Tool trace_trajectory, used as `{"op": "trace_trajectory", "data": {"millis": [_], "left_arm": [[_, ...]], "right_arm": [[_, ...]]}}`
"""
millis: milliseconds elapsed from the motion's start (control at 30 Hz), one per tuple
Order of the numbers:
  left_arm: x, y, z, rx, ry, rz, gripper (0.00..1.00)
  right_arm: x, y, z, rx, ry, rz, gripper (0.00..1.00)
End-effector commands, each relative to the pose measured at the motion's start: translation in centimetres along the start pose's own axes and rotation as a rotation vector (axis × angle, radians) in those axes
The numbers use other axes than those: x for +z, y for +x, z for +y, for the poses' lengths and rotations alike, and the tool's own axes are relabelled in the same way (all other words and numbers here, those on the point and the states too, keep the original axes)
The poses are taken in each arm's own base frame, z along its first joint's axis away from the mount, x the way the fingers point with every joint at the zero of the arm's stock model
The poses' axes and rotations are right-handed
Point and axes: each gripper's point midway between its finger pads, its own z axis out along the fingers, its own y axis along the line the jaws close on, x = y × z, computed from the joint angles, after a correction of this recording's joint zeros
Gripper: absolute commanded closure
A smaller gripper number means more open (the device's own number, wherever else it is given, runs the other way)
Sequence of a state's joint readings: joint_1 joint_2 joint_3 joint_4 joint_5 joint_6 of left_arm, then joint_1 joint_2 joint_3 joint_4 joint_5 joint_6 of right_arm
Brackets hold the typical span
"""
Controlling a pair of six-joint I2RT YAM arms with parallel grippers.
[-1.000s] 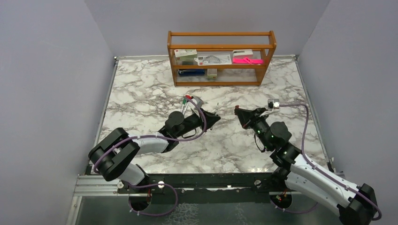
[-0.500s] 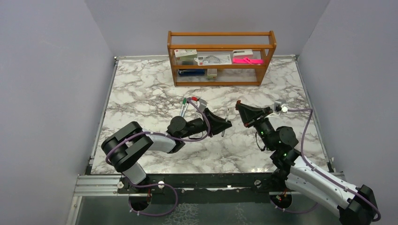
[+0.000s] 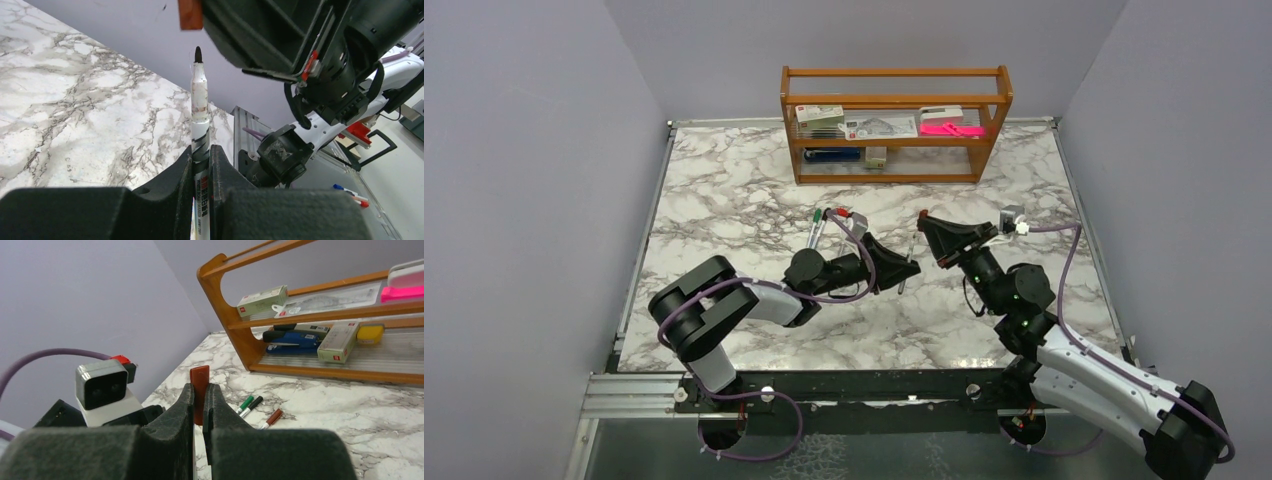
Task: Insert the pens into the pen caps
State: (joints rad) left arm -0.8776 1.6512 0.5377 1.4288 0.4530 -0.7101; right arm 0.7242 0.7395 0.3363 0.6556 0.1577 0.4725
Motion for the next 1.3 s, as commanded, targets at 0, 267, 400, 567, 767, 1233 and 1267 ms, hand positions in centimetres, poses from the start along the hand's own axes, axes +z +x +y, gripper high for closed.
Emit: {"op": "trace_trajectory", "data": {"millis": [0, 267, 400, 567, 767, 1233, 1267], "left_arm": [[0.7, -0.9, -1.1, 0.016, 0.058, -0.031, 1.0], [0.8, -1.2, -1.3, 0.024, 0.063, -0.035, 1.0], [0.9, -1.4, -1.2, 0.03, 0.06, -0.033, 1.0], [0.9, -1.4, -1.1, 0.029, 0.054, -0.036, 1.0], [0.8, -1.5, -1.1, 0.033, 0.049, -0.043, 1.0], [1.0, -1.8, -0.7, 0.033, 0.031, -0.054, 1.0], [1.1, -1.9, -0.8, 0.034, 0.035, -0.056, 1.0]], "right_arm": [[0.6, -2.6, 1.8, -0.016, -0.063, -0.059, 0.99], [0.6, -1.3, 1.7, -0.015, -0.075, -0.019, 0.99], [0.5, -1.1, 1.8, -0.007, -0.084, -0.012, 0.99], [0.4, -1.0, 1.9, -0.008, -0.085, -0.003, 0.99], [0.1, -0.2, 1.6, 0.001, -0.078, 0.017, 0.99], [-0.5, 1.0, 0.9, 0.014, -0.058, 0.054, 0.99], [-0.6, 1.1, 0.8, 0.015, -0.055, 0.057, 0.99]]}}
